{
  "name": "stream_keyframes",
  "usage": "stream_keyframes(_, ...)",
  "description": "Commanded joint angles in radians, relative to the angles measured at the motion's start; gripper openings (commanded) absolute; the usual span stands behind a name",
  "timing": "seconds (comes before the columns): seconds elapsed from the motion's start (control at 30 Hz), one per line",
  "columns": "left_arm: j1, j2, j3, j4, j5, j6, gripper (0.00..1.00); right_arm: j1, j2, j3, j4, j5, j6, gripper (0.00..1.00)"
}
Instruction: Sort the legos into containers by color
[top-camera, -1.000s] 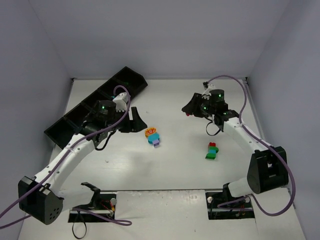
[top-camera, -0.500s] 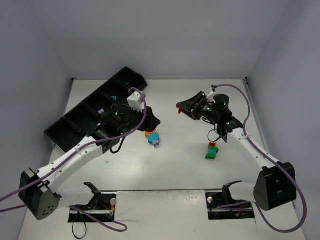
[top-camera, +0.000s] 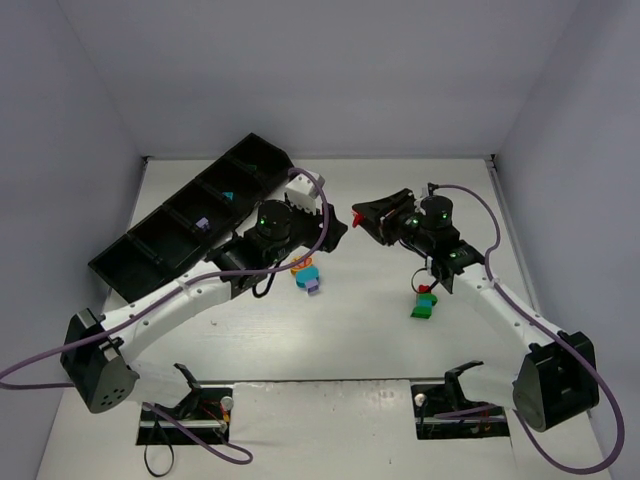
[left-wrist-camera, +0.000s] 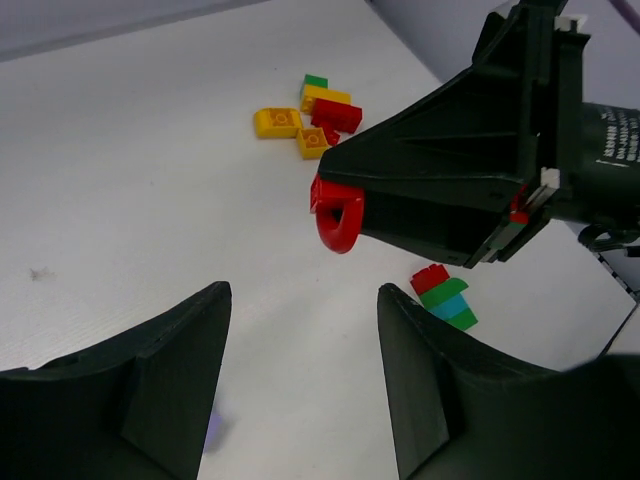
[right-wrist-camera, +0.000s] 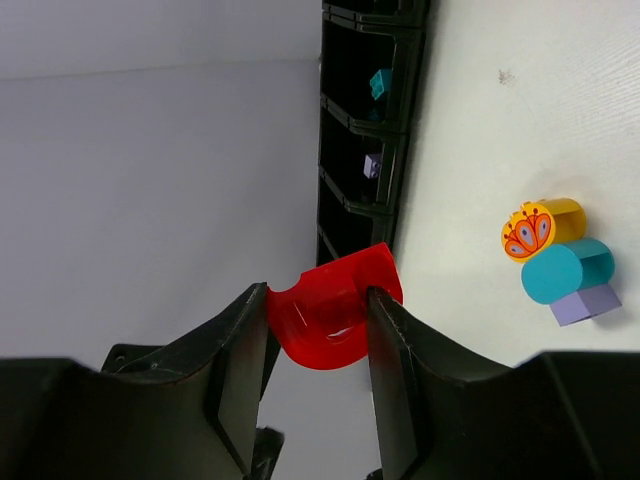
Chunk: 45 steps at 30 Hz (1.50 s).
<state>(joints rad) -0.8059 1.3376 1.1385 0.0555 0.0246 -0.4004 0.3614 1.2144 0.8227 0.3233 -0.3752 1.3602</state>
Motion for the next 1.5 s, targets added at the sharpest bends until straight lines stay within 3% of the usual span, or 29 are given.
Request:
stream_keyframes(0.0, -0.015, 0.000, 0.070, 0.112, -0.015, 0.035, 0.54, 0.004, -0.046, 0.001, 0.045, 0.042, 0.054, 0.00)
stream_keyframes(0.87, -0.041, 0.193, 0.224, 0.110, -0.015, 0.087, 0.51, 0.022, -0.030, -0.005, 0.060, 0.045, 0.106, 0.00)
stream_keyframes(1.23, -0.042, 0.233, 0.251, 0.089, -0.034, 0.095, 0.21, 0.028, -0.026, -0.007, 0.071, 0.053, 0.117, 0.00)
stream_keyframes(1.3, -0.042, 0.238, 0.251, 0.086, -0.028, 0.094, 0.11, 0.030, -0.024, -0.007, 0.076, 0.055, 0.122, 0.00)
stream_keyframes(1.33, -0.042, 0.239, 0.248, 0.086, -0.028, 0.094, 0.01, 0.030, -0.024, -0.005, 0.077, 0.055, 0.122, 0.00)
stream_keyframes(1.37, -0.042, 0.238, 0.247, 0.087, -0.028, 0.092, 0.00, 0.030, -0.023, -0.007, 0.077, 0.056, 0.122, 0.02)
stream_keyframes(1.47, -0.042, 0.229, 0.236, 0.092, -0.032, 0.098, 0.00, 0.028, -0.021, -0.010, 0.077, 0.061, 0.111, 0.25)
